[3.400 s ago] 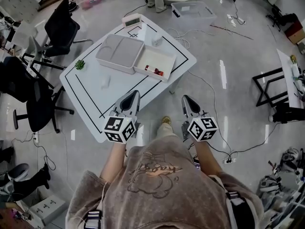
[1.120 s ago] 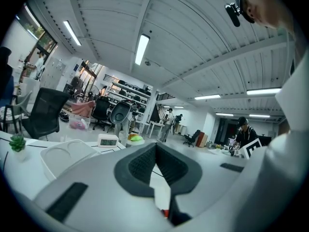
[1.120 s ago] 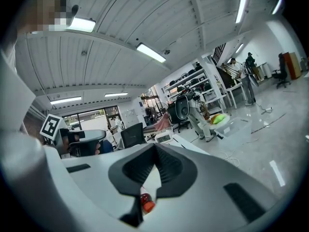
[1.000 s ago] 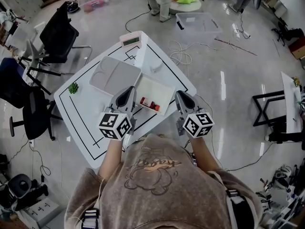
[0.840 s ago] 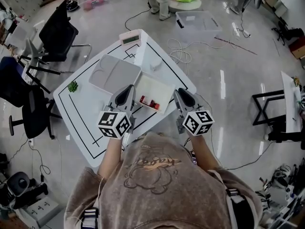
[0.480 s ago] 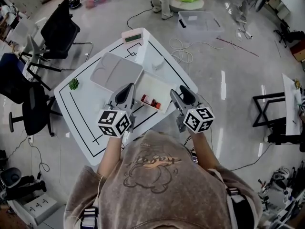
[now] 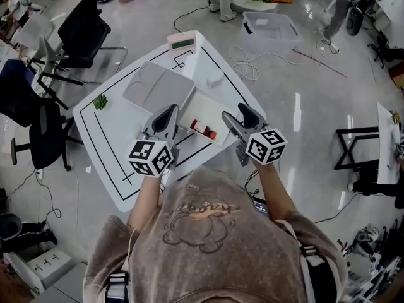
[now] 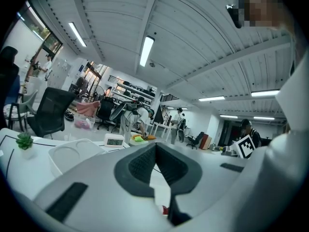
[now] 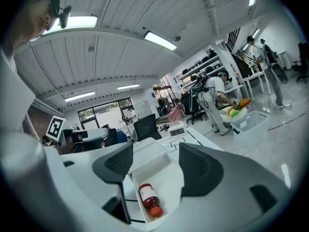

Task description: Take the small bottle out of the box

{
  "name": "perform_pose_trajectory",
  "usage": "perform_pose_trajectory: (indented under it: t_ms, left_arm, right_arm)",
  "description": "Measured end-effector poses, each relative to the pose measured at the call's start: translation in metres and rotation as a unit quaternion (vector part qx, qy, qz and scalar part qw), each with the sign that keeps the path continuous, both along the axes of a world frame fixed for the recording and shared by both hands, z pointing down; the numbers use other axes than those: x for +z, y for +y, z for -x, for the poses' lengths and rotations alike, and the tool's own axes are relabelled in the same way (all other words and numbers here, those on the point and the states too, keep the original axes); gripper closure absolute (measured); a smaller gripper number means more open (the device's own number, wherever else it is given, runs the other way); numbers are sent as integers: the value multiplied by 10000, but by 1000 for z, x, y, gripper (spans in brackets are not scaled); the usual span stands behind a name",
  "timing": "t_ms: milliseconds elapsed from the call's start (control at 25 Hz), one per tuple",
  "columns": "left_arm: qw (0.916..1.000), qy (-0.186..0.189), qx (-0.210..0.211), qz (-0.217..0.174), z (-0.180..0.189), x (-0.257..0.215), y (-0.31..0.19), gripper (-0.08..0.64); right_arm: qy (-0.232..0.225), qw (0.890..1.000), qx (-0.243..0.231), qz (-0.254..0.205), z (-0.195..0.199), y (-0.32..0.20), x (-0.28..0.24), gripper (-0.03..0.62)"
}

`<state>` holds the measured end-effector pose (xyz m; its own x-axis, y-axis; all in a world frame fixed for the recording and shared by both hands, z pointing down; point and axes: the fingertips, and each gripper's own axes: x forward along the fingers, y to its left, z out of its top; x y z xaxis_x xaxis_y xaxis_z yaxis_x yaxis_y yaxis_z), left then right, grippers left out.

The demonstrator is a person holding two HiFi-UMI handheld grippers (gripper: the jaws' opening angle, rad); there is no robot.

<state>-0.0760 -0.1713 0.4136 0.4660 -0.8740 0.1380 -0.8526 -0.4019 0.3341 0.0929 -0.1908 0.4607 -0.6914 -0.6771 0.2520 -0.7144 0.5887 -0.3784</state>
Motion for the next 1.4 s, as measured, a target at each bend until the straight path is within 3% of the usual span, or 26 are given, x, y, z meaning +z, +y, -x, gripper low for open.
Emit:
perform_pose_trajectory:
  t_ms: [280, 560, 880, 1200, 1400]
  left_arm:
    - [10000, 57, -23, 23, 5, 3, 2, 552]
    - [9999, 28, -50, 88, 11, 7, 8, 552]
    - [9995, 32, -269, 130, 26, 11, 13, 552]
    - [9988, 58, -453, 184, 39, 17, 17, 552]
    - [9982, 94, -556, 198, 45, 18, 18, 552]
  right_arm:
    - [541, 9959, -728, 7, 27, -6, 17, 301]
    - [1384, 9768, -1626, 181, 58, -6, 63, 304]
    - [2101, 9376, -2697, 638, 85, 1, 114, 307]
    - [2753, 8986, -3313, 834, 97, 14, 144, 322]
    - [3025, 8815, -3496, 957, 101, 15, 155, 321]
